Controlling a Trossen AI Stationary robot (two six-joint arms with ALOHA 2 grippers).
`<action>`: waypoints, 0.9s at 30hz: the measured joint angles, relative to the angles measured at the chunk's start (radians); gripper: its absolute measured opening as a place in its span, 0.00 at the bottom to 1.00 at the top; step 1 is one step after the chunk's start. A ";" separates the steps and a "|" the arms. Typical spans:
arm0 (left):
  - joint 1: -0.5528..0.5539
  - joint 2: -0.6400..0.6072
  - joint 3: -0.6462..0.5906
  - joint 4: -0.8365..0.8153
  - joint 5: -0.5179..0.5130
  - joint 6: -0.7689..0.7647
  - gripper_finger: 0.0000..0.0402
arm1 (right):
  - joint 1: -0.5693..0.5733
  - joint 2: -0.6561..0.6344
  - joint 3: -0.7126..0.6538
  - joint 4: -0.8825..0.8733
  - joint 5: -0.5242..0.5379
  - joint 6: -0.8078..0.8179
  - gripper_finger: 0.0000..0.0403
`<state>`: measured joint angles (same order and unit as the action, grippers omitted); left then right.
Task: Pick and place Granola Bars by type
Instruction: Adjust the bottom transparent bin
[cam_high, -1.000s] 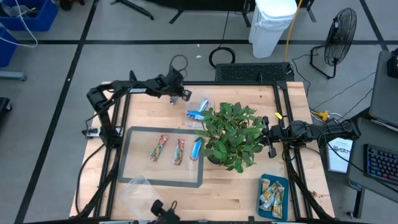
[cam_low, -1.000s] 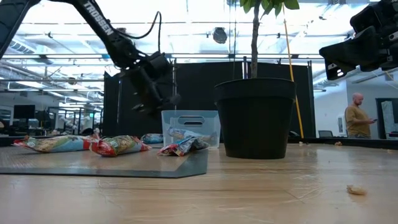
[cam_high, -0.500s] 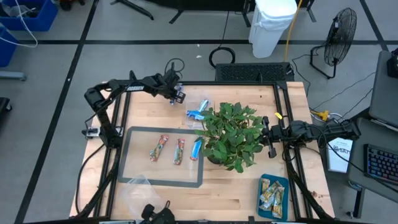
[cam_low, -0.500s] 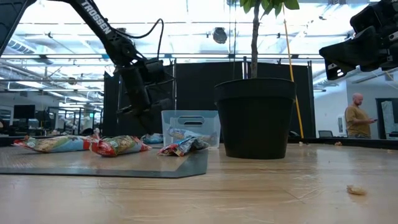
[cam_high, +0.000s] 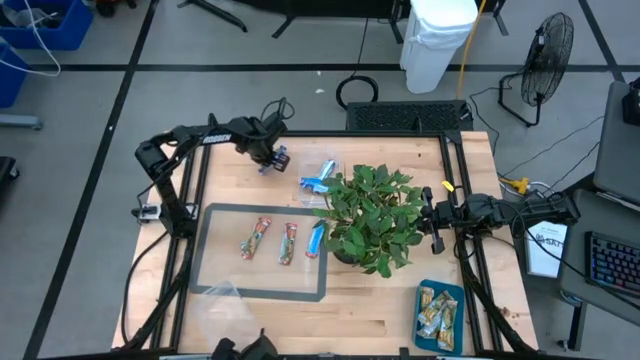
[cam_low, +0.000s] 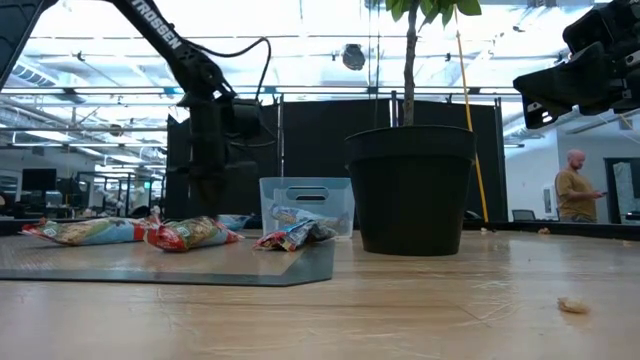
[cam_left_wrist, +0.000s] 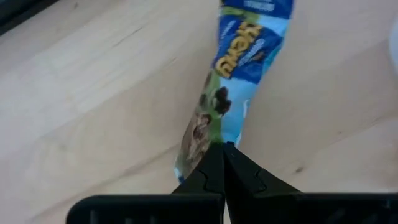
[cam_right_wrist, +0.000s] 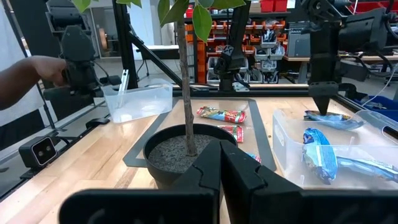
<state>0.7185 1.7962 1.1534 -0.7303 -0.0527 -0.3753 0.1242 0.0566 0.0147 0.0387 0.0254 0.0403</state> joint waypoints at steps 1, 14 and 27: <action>0.000 0.000 0.007 -0.024 -0.004 -0.001 0.00 | 0.000 0.000 0.000 0.000 0.000 0.000 0.00; 0.000 0.000 0.101 -0.223 -0.015 0.112 0.02 | 0.000 0.000 0.000 0.000 0.000 0.000 0.00; 0.000 0.000 0.161 -0.120 0.048 0.151 0.36 | 0.000 0.000 0.000 0.000 0.000 0.000 0.00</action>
<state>0.7185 1.7962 1.3146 -0.8501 -0.0044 -0.2248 0.1241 0.0566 0.0146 0.0387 0.0253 0.0403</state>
